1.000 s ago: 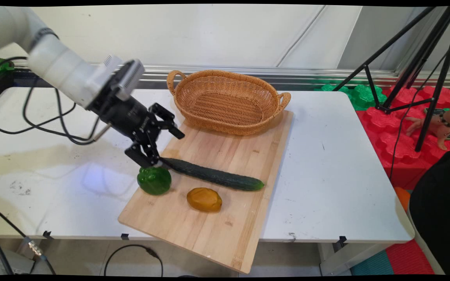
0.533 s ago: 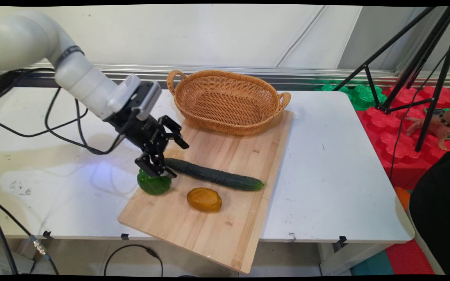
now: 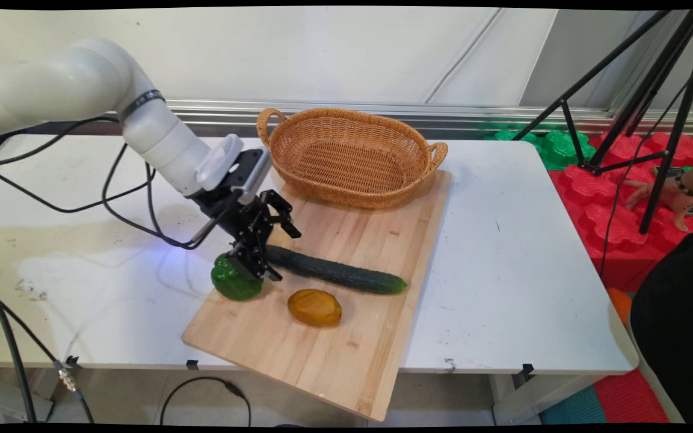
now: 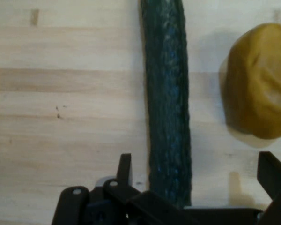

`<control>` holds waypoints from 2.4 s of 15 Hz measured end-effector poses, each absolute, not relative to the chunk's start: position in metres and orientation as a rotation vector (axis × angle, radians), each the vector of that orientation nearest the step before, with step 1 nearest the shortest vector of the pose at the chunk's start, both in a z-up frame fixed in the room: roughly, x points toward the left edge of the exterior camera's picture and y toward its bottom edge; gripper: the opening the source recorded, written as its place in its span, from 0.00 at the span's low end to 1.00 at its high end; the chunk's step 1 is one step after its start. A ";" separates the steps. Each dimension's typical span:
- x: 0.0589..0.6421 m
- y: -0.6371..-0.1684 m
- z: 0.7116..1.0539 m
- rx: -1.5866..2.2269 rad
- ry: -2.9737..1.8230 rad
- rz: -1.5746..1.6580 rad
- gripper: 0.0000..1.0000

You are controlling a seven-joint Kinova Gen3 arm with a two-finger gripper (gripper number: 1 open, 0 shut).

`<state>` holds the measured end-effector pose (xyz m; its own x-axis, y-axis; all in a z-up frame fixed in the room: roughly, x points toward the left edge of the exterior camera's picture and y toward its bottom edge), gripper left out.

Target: Pick up the cucumber from the cutting board, then place the picked object in the vegetable basket

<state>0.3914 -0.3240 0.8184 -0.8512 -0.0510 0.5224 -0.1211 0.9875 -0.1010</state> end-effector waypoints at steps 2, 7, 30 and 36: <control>0.387 -0.329 0.813 0.114 -2.598 0.178 1.00; 0.377 -0.338 0.799 0.094 -2.623 0.174 1.00; 0.382 -0.339 0.817 0.074 -2.553 0.204 0.00; 0.404 -0.327 0.851 0.074 -2.499 0.231 0.00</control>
